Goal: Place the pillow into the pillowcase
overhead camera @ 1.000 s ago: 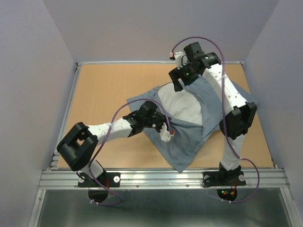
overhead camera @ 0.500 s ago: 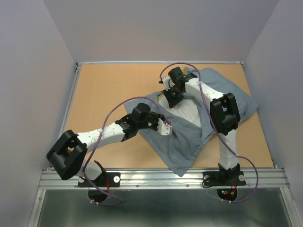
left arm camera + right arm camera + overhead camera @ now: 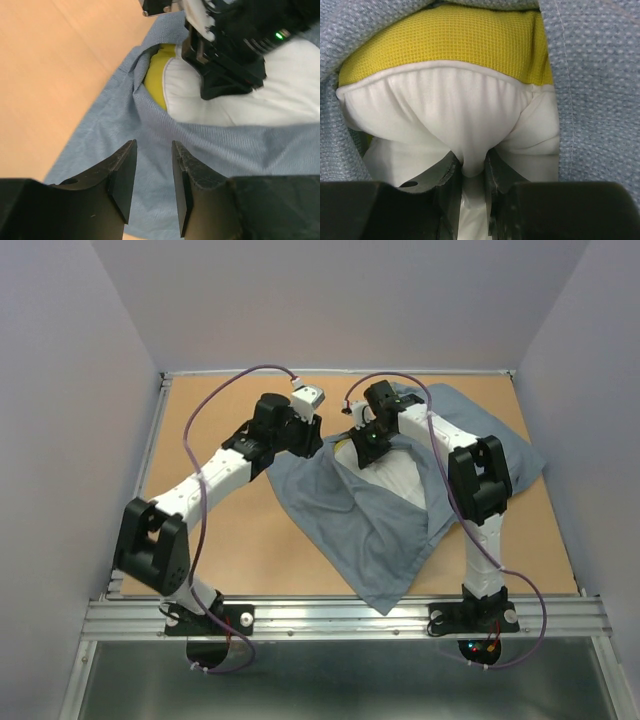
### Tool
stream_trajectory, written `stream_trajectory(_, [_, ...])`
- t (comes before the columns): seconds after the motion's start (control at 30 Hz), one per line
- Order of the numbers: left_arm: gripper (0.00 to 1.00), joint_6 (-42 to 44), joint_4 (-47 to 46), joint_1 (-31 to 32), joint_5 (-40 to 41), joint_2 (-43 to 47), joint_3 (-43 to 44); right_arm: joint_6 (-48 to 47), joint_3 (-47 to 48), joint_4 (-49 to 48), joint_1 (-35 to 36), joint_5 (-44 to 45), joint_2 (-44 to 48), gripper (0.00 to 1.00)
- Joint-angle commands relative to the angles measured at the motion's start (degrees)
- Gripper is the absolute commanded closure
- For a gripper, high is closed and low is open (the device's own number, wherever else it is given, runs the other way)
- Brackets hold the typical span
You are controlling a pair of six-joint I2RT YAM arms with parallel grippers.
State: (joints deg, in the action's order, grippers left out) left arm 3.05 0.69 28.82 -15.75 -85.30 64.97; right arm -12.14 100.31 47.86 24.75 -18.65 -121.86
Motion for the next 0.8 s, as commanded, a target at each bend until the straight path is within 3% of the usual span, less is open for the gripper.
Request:
stream_trajectory(0.0, [0.55, -15.3, 5.0, -0.2, -1.4, -9.1, 7.5, 0.7, -2.8, 5.1, 0.0, -0.6, -1.3, 0.85])
stream_trajectory(0.17, [0.53, -20.5, 2.8, -0.3, -3.7, -15.0, 10.4, 0.5, -4.3, 4.9, -0.1, -0.7, -0.4, 0.85])
stream_trajectory(0.23, [0.57, -21.6, 3.9, -0.2, -4.6, -17.5, 10.8, 0.4, -4.7, 4.9, -0.4, -0.6, 0.0, 0.85])
stream_trajectory(0.4, [0.59, -23.1, 3.3, -0.3, -6.5, -18.1, 8.2, 0.1, -5.6, 5.0, -0.9, -0.2, 0.4, 0.85])
stream_trajectory(0.63, [0.38, -24.9, -0.2, -0.3, -6.2, -12.5, 6.8, -0.4, -7.2, 4.9, -1.0, -0.7, 0.8, 0.85])
stream_trajectory(0.77, [0.34, -24.8, 2.4, 0.4, -3.2, -14.5, 8.9, -0.3, -7.1, 4.9, -1.0, -0.7, 1.0, 0.85])
